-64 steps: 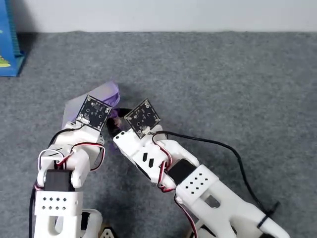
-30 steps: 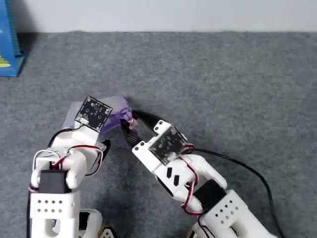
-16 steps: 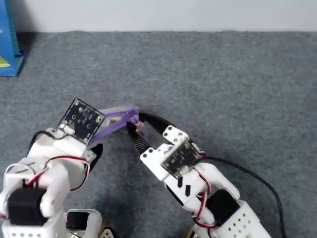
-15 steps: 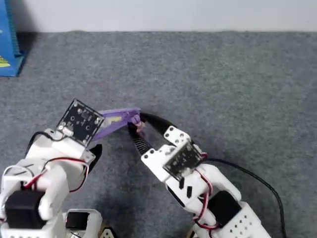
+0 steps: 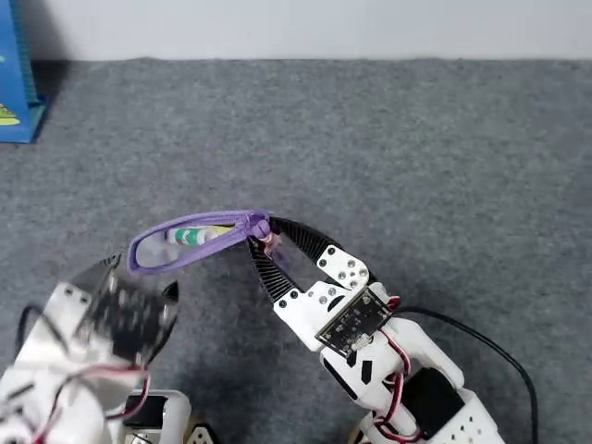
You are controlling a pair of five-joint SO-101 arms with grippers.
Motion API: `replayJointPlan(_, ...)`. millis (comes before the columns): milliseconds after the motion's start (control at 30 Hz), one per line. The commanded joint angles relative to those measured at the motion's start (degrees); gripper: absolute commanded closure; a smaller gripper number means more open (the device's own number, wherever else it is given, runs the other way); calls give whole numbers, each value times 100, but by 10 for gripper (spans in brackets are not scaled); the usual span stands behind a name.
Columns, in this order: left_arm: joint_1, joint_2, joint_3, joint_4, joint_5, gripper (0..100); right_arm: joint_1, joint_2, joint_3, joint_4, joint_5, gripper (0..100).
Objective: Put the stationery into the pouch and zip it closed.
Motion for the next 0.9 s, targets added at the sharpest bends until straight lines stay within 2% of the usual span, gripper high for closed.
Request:
replayJointPlan(0, -35, -141, 303, 97, -193, 761, -198, 119, -633, 13, 9, 991)
replayJointPlan(233, -229, -176, 1341, -475, -185, 761, -242, 75, -712, 532, 18, 991)
replayJointPlan(500, -1037, -141, 2642, -2277, -158, 762, -259, 84, -1442, 1552, 9, 991)
replayJointPlan(700, -993, -132, 3152, -3411, 527, 762, -242, 101, -1582, 2264, 53, 991)
replayJointPlan(867, -316, -132, 3310, -3886, 958, 762, -242, 75, -1618, 2791, 53, 991)
